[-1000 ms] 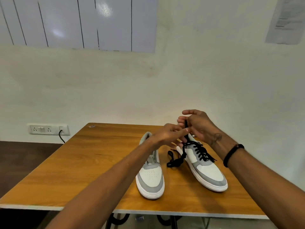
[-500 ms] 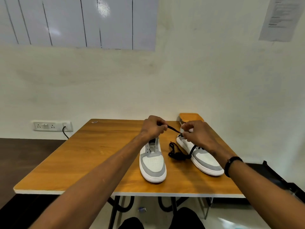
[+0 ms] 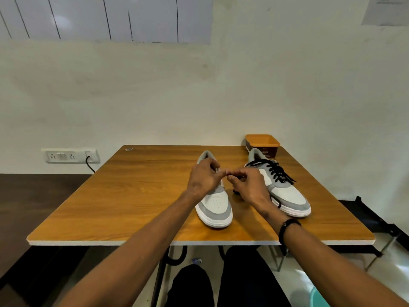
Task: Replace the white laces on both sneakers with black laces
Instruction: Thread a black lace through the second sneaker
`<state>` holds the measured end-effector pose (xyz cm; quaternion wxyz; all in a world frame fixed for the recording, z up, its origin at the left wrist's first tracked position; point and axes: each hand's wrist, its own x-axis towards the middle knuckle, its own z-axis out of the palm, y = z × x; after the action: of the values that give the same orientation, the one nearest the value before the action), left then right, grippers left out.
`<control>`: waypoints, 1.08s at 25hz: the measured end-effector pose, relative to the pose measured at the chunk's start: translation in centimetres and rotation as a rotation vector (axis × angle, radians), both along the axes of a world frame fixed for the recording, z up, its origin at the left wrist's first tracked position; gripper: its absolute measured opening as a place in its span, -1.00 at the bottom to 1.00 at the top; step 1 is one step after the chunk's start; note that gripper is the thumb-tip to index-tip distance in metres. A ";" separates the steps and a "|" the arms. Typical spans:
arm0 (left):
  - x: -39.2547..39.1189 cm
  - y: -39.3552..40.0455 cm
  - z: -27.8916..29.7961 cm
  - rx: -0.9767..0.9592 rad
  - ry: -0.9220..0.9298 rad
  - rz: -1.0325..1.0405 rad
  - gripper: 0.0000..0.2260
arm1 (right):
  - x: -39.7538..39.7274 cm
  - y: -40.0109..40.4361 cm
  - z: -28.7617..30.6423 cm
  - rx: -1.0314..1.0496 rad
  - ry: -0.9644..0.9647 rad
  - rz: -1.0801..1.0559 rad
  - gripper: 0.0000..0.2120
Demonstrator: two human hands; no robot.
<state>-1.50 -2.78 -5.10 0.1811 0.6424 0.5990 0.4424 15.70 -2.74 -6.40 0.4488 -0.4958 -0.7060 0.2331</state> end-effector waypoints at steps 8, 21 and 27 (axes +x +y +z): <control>1.5 -1.5 -3.6 -0.095 0.263 0.100 -0.56 | -1.5 1.0 -6.2 -0.082 0.138 -0.126 -0.86; -0.2 0.0 -5.0 -0.167 -0.291 0.073 -0.55 | -1.5 3.3 -6.2 -0.027 0.293 0.054 -0.89; -0.3 -0.7 -5.1 -0.189 -0.269 0.048 -0.57 | -2.1 1.5 -5.8 0.018 0.239 0.070 -0.91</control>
<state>-1.78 -3.49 -10.16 0.3089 0.5427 0.6235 0.4704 13.65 -1.29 -12.21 0.5259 -0.4353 -0.6664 0.2997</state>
